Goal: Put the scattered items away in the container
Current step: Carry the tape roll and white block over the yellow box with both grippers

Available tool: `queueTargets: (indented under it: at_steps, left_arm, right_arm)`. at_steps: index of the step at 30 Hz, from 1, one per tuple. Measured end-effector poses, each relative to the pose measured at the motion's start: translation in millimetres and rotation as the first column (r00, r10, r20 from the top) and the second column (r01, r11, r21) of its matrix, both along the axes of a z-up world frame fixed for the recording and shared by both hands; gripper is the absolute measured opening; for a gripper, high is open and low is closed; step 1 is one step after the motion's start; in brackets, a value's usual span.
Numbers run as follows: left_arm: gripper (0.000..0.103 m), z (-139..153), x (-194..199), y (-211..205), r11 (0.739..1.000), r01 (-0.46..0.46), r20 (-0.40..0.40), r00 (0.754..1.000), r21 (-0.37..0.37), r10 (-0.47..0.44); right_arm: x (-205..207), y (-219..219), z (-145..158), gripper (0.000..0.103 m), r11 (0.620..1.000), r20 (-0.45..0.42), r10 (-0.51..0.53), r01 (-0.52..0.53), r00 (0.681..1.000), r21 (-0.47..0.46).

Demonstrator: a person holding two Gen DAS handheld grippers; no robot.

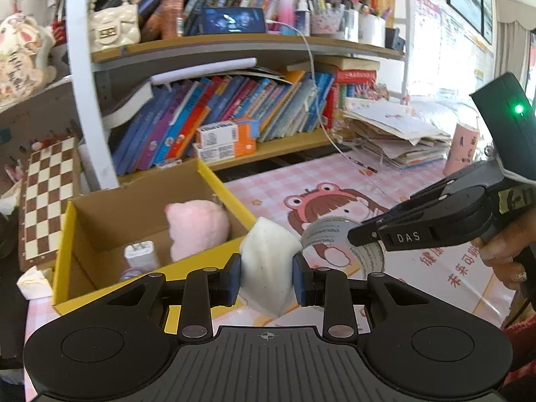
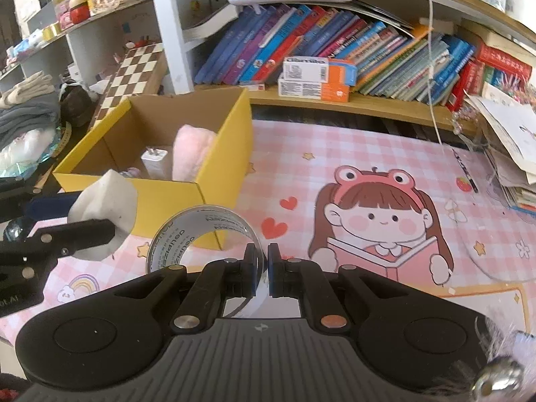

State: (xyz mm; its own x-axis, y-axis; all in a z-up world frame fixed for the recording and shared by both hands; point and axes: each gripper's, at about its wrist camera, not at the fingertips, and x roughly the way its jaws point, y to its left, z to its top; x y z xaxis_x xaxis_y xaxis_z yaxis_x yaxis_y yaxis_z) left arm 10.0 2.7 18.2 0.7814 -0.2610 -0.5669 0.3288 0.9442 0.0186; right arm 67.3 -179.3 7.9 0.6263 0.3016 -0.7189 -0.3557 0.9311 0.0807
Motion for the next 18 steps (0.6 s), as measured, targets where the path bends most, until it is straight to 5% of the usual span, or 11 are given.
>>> queueTargets:
  at_steps: [18]
  left_arm:
    - [0.029,16.1,16.8,61.6,0.992,-0.118,0.055,0.991,-0.034,0.120]
  right_arm:
    - [18.0,45.4,28.9,0.006,0.997,0.079,0.079,-0.077,0.994,-0.026]
